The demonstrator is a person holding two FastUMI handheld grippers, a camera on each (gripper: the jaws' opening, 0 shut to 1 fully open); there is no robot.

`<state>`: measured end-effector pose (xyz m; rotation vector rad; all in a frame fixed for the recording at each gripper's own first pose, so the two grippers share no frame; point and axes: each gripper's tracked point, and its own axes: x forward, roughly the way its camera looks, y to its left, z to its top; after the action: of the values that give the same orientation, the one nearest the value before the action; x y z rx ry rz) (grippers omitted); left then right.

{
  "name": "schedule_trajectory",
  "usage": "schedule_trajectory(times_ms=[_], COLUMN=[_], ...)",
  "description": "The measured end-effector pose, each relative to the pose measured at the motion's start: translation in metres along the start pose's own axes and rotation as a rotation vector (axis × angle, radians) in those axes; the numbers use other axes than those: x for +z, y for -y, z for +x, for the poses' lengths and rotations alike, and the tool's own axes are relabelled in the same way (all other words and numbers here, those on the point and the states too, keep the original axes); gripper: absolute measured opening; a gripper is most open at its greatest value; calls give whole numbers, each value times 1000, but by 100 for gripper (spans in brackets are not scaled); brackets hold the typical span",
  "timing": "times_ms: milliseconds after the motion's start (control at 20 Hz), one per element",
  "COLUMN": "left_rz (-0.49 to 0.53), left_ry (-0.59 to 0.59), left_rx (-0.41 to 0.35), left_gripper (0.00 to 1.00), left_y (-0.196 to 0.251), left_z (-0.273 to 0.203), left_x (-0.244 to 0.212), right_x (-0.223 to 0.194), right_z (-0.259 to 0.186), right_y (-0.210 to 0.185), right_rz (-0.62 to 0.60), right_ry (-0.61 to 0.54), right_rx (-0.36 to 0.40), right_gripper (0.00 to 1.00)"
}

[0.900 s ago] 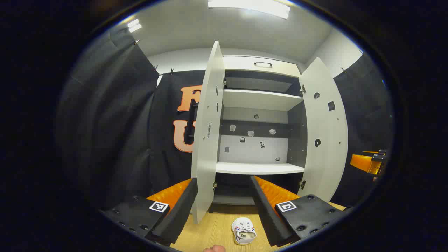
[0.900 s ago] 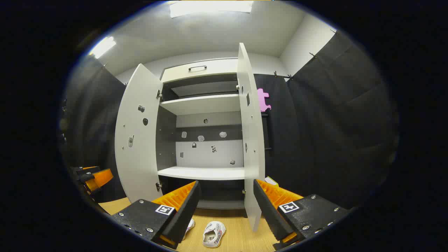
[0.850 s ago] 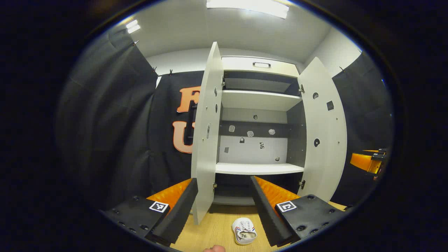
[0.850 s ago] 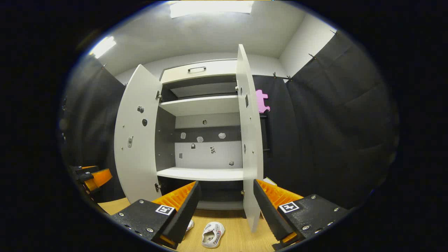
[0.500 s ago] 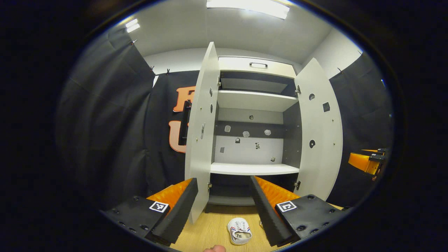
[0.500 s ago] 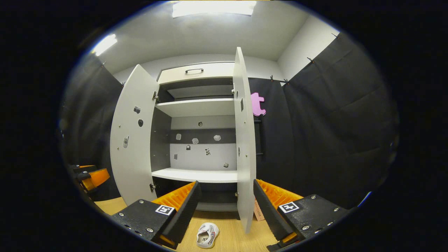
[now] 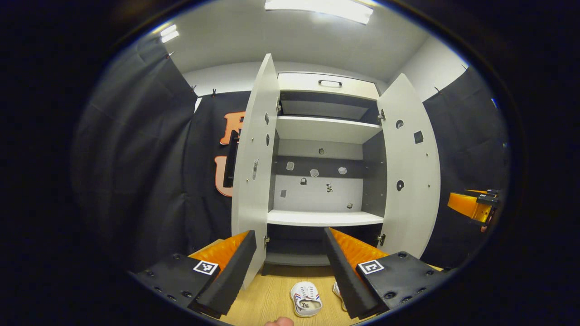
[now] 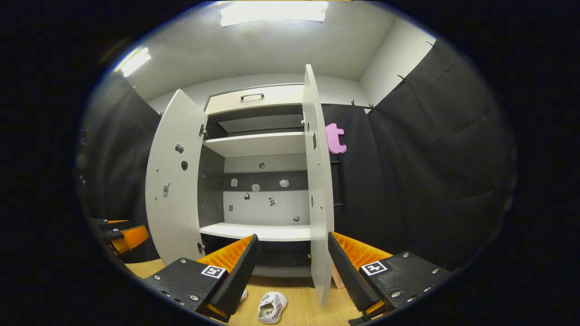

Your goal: Grab one shoe with the right hand and put it into the shoe cabinet, grab the other shoe with the left hand and put it into the shoe cabinet; then close the right door with the right hand and the left door with the left hand.

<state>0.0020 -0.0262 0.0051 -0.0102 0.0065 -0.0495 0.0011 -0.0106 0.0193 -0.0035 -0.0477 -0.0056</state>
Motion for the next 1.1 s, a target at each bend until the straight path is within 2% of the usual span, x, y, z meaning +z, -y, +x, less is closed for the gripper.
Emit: schedule_trajectory(times_ms=[100, 150, 250, 300, 350, 450, 650, 900, 1000, 1050, 1100], left_rz=[-2, -2, -2, -2, 0, -2, 16, -27, -18, -15, -12], left_ry=[0, -1, -3, -2, 3, 10, 20, 23, 27, 33, 35], left_rx=[-6, -8, -12, -12, -3, -6, -7, -14, -6, -2, 1], left_gripper=[96, 99, 96, 99, 96, 96, 96, 96, 96, 93, 96], left_y=[3, 4, 6, 7, 5, 8, 13, 20, 18, 16, 14], left_z=[1, 1, 0, -1, -2, -1, -6, -7, -8, -9, -9], left_x=[0, 1, 0, 1, 3, 4, 3, -4, -3, -1, 0], right_x=[1, 1, 1, -1, -6, -28, -119, -259, -322, -351, -373], right_z=[2, 4, 8, 11, 16, 29, 53, 81, 79, 75, 71], right_y=[-1, -3, -11, -17, -25, -40, -68, -73, -65, -62, -59], right_rz=[-8, -10, -9, -10, -15, -30, -100, -254, -290, -280, -261], right_ry=[6, 7, 10, 6, 0, -40, -217, -387, -517, -592, -652], right_rx=[3, 7, 31, 49, 71, 109, 165, 179, 185, 188, 182], right_gripper=[92, 92, 93, 93, 92, 93, 93, 93, 94, 95, 95])
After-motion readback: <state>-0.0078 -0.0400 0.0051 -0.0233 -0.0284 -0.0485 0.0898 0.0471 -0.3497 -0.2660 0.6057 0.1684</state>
